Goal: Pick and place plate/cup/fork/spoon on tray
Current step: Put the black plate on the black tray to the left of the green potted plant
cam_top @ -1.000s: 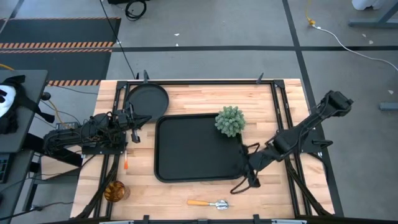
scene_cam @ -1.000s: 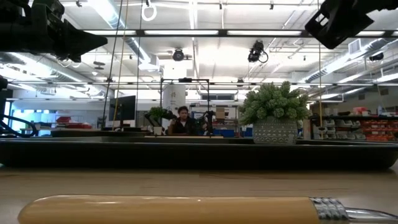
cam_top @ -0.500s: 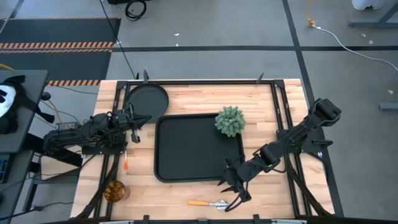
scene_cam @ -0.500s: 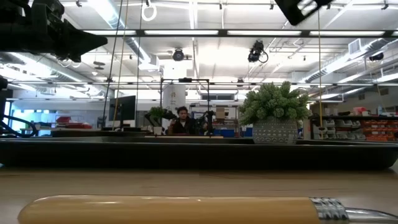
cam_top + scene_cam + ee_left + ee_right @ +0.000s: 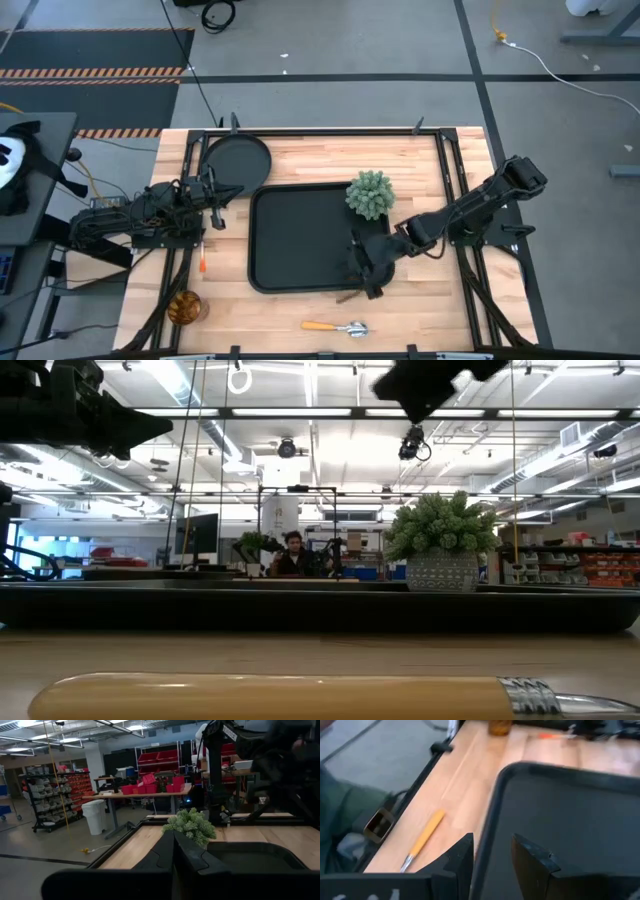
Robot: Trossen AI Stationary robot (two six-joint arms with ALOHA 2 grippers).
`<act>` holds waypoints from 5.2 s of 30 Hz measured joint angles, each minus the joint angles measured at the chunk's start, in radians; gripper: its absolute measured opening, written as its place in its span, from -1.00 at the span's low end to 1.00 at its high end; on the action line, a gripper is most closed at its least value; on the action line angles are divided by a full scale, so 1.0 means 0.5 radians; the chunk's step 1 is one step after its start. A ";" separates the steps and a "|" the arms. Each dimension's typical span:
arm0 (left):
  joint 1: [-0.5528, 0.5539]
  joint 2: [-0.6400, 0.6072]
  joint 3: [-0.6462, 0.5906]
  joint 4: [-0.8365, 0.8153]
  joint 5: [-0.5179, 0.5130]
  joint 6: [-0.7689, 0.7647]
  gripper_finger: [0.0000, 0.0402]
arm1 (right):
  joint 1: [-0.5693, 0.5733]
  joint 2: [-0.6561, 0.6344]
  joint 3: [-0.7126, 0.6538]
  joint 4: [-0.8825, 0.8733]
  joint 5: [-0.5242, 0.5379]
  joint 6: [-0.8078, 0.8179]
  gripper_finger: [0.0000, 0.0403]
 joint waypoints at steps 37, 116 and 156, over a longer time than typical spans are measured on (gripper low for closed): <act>0.006 1.640 0.811 -1.054 -0.120 -0.980 -0.73 | -0.412 -0.033 0.185 -0.227 0.011 -0.393 -0.32; -1.098 3.008 1.930 -0.904 -0.593 -0.615 -0.95 | -0.148 -0.512 0.185 -0.773 0.084 0.040 -0.35; -1.167 4.188 2.868 -1.426 -0.668 -0.540 -0.62 | 0.718 -0.278 0.185 -0.711 0.588 0.628 -0.36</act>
